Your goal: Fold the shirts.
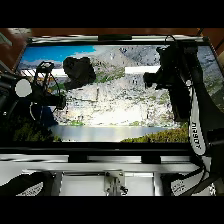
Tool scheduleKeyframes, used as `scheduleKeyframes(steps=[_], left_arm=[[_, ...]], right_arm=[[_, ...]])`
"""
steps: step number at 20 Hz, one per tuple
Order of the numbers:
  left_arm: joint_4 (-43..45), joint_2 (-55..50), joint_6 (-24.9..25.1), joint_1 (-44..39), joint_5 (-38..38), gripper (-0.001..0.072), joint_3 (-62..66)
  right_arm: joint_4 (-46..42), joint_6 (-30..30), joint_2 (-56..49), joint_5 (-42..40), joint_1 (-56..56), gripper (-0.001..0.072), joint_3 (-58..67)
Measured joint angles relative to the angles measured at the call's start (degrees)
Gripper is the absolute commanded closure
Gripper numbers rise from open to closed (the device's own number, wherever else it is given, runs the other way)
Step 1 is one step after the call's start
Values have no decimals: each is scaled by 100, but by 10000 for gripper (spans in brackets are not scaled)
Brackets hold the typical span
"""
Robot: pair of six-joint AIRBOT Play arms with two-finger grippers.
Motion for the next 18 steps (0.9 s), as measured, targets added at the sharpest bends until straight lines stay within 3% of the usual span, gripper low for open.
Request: scheduleKeyframes(steps=[14, 18], left_arm=[[2, -2, 0, 0, 4, 2, -2], [-7, -83, 0, -2, 518, 2, -11]], right_arm=[[2, -2, 0, 0, 0, 165, 0], [-4, 0, 0, 37, 0, 165, 0]])
